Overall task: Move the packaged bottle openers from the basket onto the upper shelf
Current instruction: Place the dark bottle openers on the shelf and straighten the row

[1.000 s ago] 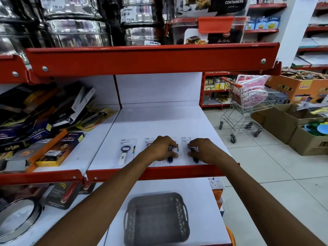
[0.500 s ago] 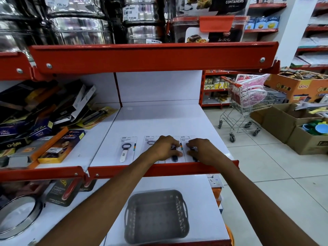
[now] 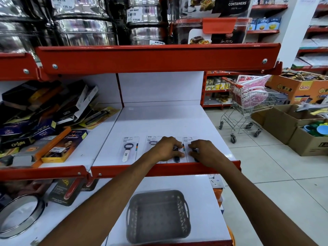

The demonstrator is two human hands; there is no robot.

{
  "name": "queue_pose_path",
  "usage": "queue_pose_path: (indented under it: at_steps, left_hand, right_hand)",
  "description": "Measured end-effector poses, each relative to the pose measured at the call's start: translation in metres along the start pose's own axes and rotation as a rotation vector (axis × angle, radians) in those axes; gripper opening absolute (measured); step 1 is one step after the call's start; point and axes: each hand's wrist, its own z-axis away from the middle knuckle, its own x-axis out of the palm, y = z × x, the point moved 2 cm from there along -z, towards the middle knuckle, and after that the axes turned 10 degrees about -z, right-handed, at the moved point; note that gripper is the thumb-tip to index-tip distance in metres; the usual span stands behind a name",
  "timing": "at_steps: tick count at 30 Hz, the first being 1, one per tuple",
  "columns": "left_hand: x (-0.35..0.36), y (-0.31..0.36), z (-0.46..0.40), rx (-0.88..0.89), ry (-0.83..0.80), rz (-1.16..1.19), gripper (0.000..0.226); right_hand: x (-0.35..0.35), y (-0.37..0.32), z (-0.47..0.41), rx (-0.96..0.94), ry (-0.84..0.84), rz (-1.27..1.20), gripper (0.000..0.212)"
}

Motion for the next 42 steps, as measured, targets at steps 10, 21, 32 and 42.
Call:
queue_pose_path:
  at_steps: [10,21,32,42]
  left_hand:
    - [-0.041,-0.05,0.027,-0.022,0.229,0.016,0.04]
    - [-0.066,-0.134,0.062,-0.167,0.064,-0.148,0.046]
    - [-0.058,-0.133,0.057,-0.098,-0.015,-0.169,0.042]
    - [-0.048,-0.123,0.049,-0.092,0.084,-0.093,0.042]
  right_hand:
    - [0.01,-0.024,-0.007,-0.085,0.09,-0.041,0.046]
    - [0.057,-0.095,-0.043,-0.218,-0.067,0.016,0.052]
    - [0.066,-0.099,-0.046,-0.153,-0.199,0.063,0.056]
    - [0.064,-0.09,-0.039,-0.127,-0.15,0.034,0.055]
